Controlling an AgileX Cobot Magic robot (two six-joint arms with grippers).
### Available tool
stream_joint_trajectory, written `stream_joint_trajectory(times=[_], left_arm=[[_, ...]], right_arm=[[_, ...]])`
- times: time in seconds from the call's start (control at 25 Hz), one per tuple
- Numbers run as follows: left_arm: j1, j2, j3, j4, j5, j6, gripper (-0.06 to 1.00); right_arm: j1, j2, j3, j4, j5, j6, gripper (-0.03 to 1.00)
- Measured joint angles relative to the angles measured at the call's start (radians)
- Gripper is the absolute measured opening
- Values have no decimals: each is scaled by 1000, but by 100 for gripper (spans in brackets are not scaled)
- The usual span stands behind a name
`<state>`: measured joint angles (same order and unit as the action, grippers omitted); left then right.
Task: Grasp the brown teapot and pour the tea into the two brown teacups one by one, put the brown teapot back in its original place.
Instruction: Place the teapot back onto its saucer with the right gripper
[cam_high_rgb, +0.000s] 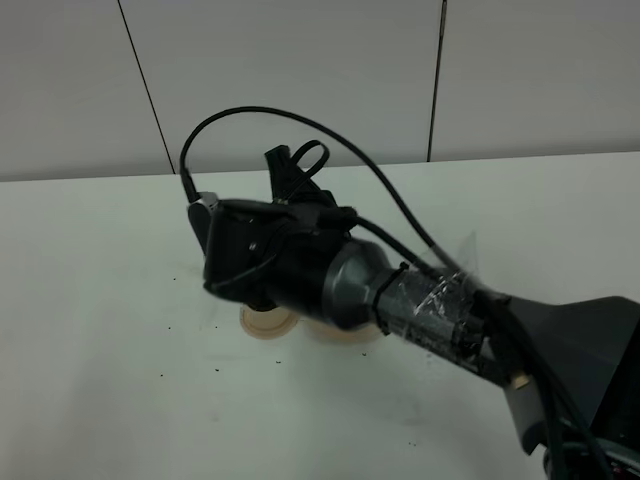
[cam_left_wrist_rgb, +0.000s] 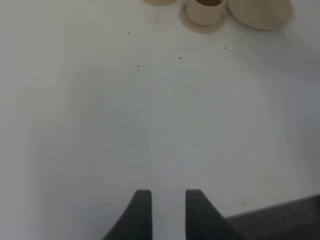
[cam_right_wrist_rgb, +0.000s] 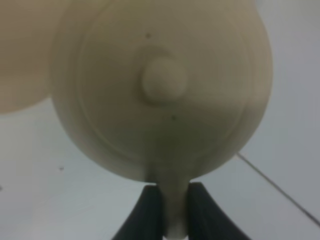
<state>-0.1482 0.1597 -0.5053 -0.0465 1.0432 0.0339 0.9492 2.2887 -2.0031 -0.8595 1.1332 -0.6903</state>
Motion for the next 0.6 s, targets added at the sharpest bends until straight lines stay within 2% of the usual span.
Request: stream_joint_trajectory(times=[0.36,0.6], left_arm=[[0,0,0,0,0,0,24],[0,0,0,0,0,0,24]], right_arm=[[-65,-6,0,156,-27,-55,10],[-101,-6,-83,347,5,-173,10]])
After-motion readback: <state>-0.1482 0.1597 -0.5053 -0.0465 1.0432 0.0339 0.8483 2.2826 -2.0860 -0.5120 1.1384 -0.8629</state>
